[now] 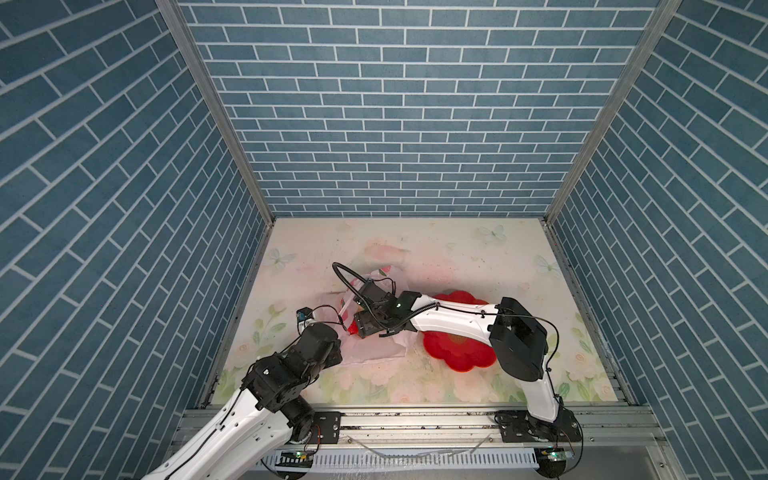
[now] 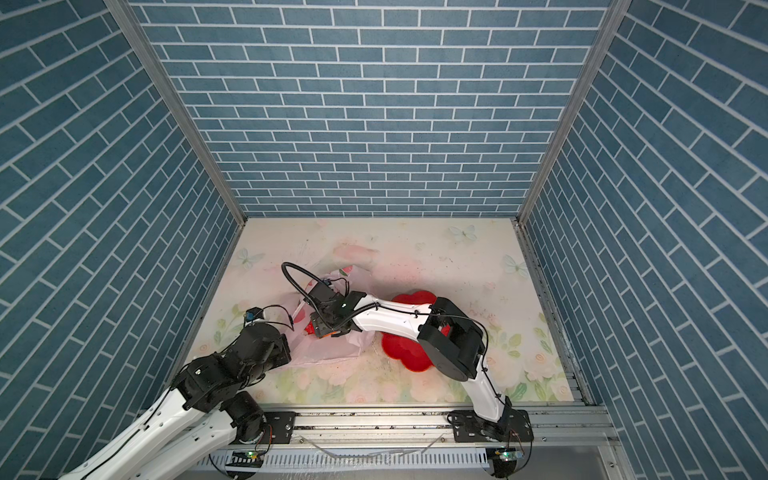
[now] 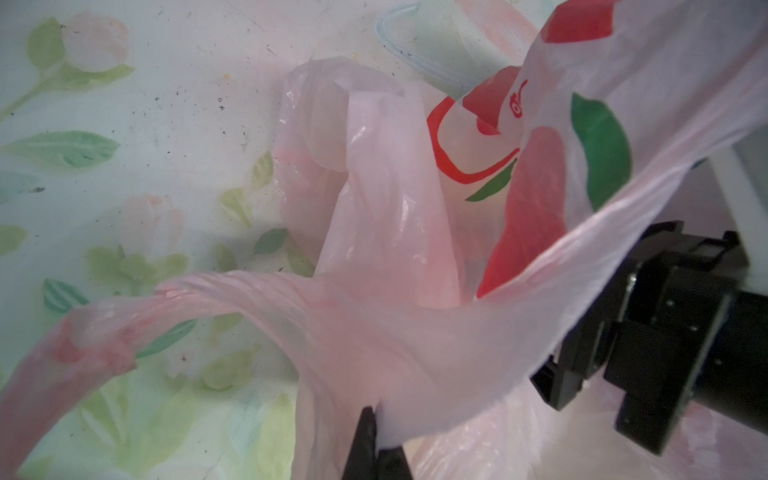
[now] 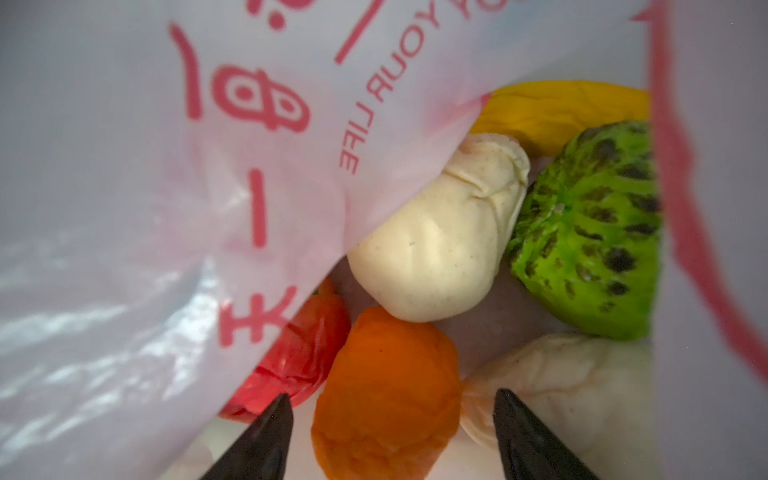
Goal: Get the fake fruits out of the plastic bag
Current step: 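Close the right gripper on the orange fruit inside the bag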
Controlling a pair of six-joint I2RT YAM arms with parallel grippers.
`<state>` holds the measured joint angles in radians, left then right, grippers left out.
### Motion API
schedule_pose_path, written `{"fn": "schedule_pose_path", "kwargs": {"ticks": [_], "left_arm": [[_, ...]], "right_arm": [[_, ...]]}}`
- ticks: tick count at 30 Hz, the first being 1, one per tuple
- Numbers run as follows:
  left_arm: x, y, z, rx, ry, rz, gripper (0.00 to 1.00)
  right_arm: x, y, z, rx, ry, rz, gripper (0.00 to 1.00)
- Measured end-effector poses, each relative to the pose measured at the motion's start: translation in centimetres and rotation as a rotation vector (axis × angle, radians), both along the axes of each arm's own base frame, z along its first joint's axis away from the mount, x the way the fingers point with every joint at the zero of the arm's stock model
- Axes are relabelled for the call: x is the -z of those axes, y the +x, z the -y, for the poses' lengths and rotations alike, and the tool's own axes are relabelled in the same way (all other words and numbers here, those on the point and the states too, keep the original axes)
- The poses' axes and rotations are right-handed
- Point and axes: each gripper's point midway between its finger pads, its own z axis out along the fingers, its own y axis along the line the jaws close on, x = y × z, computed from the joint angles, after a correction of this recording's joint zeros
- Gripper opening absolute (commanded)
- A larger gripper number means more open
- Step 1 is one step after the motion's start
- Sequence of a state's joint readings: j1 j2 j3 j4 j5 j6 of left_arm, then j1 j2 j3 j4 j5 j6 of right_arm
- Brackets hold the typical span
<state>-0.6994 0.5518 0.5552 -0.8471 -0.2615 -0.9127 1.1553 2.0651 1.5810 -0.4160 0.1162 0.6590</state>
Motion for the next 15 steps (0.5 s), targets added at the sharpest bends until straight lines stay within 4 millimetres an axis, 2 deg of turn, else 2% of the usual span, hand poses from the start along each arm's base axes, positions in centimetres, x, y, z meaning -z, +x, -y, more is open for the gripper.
{"fn": "schedule_pose_path", "kwargs": {"ticks": [11, 15], "left_arm": [[0.4, 0.0, 0.0, 0.002, 0.006, -0.006, 0.00], [0.4, 0.0, 0.0, 0.003, 0.006, -0.006, 0.00]], "right_arm": [[2.2, -0.5, -0.6, 0.004, 0.002, -0.055, 0.64], [2.3, -0.6, -0.8, 0.011, 0.013, -0.066, 0.48]]}}
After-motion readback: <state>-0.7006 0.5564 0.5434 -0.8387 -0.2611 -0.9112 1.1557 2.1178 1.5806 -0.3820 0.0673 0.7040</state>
